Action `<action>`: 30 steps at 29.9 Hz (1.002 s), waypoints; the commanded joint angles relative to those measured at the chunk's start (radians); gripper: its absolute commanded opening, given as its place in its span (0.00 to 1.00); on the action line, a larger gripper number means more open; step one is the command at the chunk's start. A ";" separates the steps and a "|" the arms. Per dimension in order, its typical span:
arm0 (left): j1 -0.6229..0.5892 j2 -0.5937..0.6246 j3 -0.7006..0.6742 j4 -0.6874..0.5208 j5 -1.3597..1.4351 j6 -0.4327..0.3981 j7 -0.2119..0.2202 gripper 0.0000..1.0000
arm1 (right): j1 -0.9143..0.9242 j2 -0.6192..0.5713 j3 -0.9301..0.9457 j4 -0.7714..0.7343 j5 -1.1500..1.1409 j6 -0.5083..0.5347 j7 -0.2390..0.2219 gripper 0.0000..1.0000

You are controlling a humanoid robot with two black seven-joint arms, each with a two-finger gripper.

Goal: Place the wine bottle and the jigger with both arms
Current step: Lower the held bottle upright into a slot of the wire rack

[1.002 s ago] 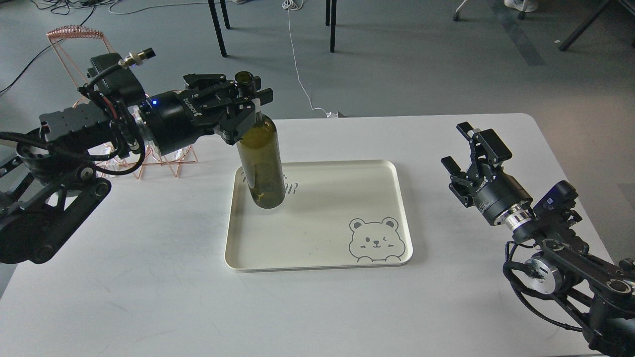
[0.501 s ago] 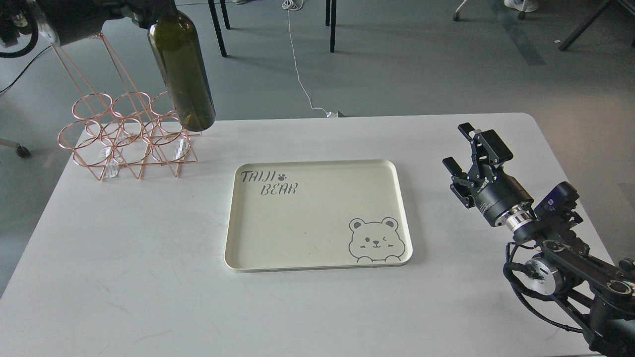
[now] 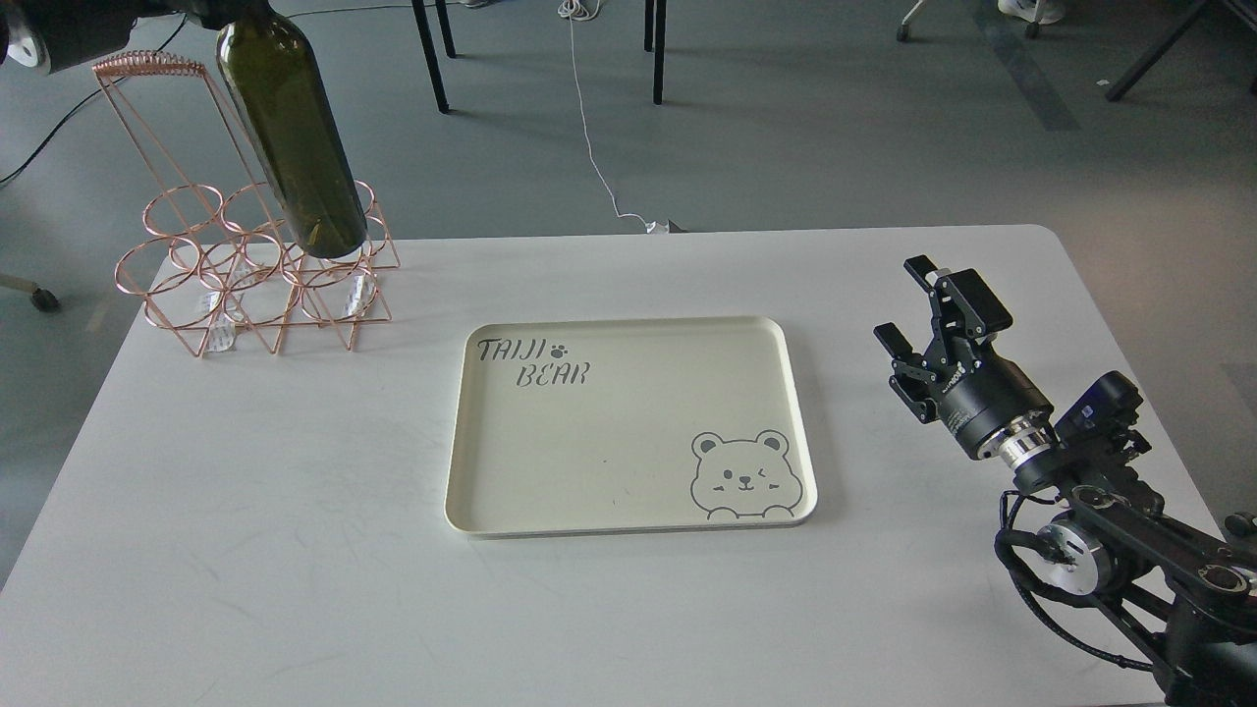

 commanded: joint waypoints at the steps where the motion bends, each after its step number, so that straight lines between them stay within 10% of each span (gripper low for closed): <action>1: 0.001 -0.011 0.007 0.013 0.000 0.004 0.000 0.09 | -0.004 0.002 0.000 0.000 0.000 0.000 0.000 0.98; 30: 0.013 -0.042 0.085 0.101 -0.012 0.075 0.000 0.10 | -0.010 0.008 0.001 0.002 -0.002 -0.001 0.000 0.98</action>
